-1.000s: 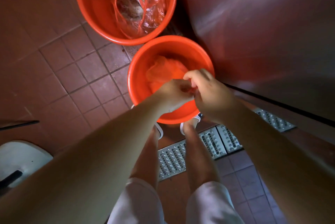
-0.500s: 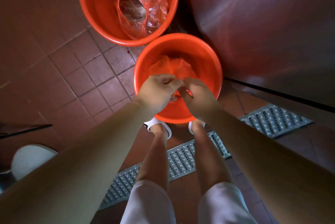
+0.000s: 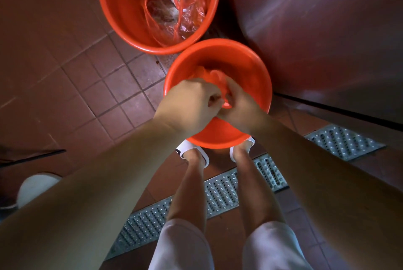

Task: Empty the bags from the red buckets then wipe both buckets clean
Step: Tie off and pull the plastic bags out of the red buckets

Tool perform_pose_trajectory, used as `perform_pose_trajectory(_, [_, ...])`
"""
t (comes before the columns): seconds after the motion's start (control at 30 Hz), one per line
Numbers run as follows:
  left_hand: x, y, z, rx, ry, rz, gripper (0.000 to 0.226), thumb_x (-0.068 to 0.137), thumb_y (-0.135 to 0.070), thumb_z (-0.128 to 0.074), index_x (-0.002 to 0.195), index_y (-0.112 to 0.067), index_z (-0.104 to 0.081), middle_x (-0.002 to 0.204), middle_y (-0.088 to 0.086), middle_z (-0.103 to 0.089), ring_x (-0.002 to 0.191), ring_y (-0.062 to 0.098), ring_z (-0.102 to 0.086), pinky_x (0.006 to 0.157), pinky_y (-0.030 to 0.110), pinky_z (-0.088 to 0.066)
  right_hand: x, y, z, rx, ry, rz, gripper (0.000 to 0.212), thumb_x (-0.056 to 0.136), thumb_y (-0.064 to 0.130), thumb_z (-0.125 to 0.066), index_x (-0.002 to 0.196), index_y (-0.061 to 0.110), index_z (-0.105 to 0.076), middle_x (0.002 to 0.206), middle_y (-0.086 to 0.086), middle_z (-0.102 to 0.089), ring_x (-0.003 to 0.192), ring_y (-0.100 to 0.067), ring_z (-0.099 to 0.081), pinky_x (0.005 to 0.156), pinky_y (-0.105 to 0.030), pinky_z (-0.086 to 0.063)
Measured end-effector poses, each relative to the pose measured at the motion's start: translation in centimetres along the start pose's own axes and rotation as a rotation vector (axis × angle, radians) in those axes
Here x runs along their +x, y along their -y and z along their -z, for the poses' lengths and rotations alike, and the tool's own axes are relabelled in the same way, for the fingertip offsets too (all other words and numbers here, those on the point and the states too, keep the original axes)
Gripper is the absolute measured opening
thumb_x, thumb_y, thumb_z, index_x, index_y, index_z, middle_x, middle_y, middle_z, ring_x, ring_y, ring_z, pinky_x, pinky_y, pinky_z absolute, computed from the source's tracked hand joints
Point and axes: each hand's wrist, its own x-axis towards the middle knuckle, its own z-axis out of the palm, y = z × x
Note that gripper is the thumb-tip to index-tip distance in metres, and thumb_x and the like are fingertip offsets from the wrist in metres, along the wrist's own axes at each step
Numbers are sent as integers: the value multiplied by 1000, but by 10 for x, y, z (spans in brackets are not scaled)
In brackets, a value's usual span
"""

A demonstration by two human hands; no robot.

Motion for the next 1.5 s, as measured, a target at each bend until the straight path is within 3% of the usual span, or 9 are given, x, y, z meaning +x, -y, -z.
perform_pose_trajectory(0.1, [10,-2,-11,-21,85,-42,17,99,-30,-66,106,-20,-79,101,5,-74,97,25,-66,86,39,-49,-3,-2,-3,-161,96,-19,9,85,31,-61,78,37,-58,67,34,-63,65,19,-55,65,-19,-41])
perform_pose_trajectory(0.3, [22,20,-32,-147,169,76,27,99,-29,-67,125,-24,-71,115,-7,-72,105,17,-65,85,24,-48,-7,-22,3,-56,8,-170,48,106,27,-48,63,27,-69,38,22,-46,40,7,-47,47,-11,-34])
perform_pose_trajectory(0.53, [25,25,-50,-117,189,118,16,96,-28,-71,111,-27,-77,99,-6,-72,100,17,-64,76,25,-40,-6,-25,9,51,75,-322,70,76,70,-53,87,4,-73,64,-4,-51,50,-8,-40,52,-33,-30])
perform_pose_trajectory(0.8, [32,27,-70,-403,125,339,10,88,-27,-81,83,-26,-73,73,-12,-73,63,-1,-61,57,15,-42,7,-16,19,25,-256,-345,31,101,40,-48,83,30,-71,67,16,-66,77,-13,-66,85,-40,-54])
perform_pose_trajectory(0.97, [38,16,-84,-286,17,173,7,84,-20,-85,89,-19,-81,118,1,-64,113,17,-55,99,20,-38,18,-6,16,-244,-263,-152,30,105,29,-47,122,12,-65,105,-12,-71,99,-22,-58,71,-18,-30])
perform_pose_trajectory(1.07, [50,13,-87,-276,18,117,8,85,-15,-79,89,-9,-76,117,9,-71,113,28,-64,92,30,-43,17,-3,18,-418,-245,-26,34,105,23,-47,128,2,-61,124,-19,-67,115,-29,-58,81,-22,-33])
perform_pose_trajectory(1.27, [63,15,-99,-185,-2,227,17,94,-26,-57,82,-19,-48,77,8,-63,79,39,-60,59,42,-36,12,-4,23,-718,-173,136,25,103,19,-46,103,8,-69,100,-15,-65,97,-34,-57,86,-41,-38])
perform_pose_trajectory(1.4, [63,21,-100,-143,27,259,20,97,-31,-52,114,-23,-60,95,11,-72,92,38,-66,67,41,-46,1,-4,18,-792,-272,235,19,99,13,-54,98,8,-73,89,-14,-66,89,-36,-56,83,-41,-39])
perform_pose_trajectory(1.5, [67,31,-101,-84,106,209,23,99,-24,-49,111,-22,-68,107,12,-74,102,39,-66,72,40,-47,0,-10,14,-756,-248,217,21,100,18,-55,101,11,-75,92,-11,-69,94,-37,-58,87,-41,-39])
